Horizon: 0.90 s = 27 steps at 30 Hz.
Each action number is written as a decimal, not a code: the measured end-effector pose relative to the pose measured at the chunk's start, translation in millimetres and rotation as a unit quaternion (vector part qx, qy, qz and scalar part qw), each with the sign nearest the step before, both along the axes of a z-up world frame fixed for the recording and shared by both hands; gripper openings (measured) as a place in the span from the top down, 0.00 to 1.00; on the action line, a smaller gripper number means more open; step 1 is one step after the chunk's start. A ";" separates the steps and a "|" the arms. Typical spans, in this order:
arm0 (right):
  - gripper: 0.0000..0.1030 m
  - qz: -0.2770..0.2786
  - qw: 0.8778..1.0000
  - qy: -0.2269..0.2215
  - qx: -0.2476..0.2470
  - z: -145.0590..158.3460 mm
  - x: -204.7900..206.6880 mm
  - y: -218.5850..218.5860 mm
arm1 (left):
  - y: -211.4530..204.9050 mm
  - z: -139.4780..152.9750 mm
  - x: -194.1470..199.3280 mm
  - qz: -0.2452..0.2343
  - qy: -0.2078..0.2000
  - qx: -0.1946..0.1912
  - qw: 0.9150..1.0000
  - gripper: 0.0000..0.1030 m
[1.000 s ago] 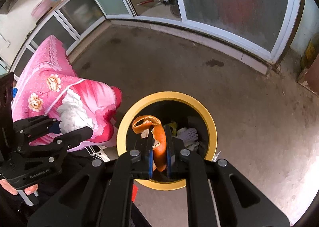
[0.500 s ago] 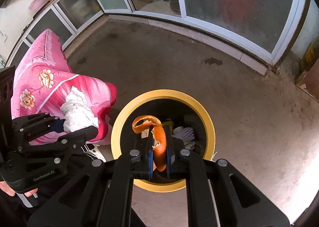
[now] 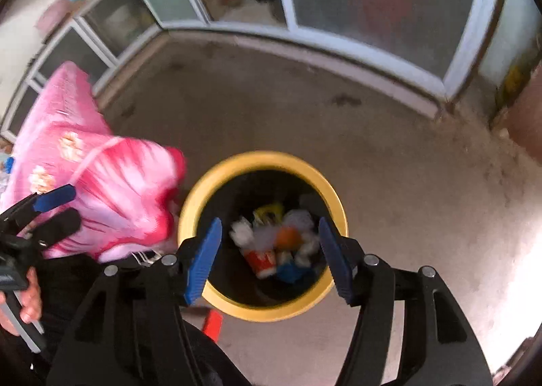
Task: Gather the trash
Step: 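Move both tools back over the pink table, then lower the left tool onto the silver foil while the right tool approaches the blue cloth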
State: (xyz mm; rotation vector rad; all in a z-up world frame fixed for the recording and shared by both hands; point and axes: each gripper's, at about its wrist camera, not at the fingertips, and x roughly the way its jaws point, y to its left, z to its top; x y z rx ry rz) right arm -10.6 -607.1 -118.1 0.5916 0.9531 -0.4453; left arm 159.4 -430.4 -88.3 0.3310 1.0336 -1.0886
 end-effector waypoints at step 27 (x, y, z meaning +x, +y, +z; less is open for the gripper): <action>0.36 0.537 0.825 -0.142 -0.103 125.9 435.2 397.3 | 451.9 98.7 321.9 0.406 -0.213 0.137 0.878 0.08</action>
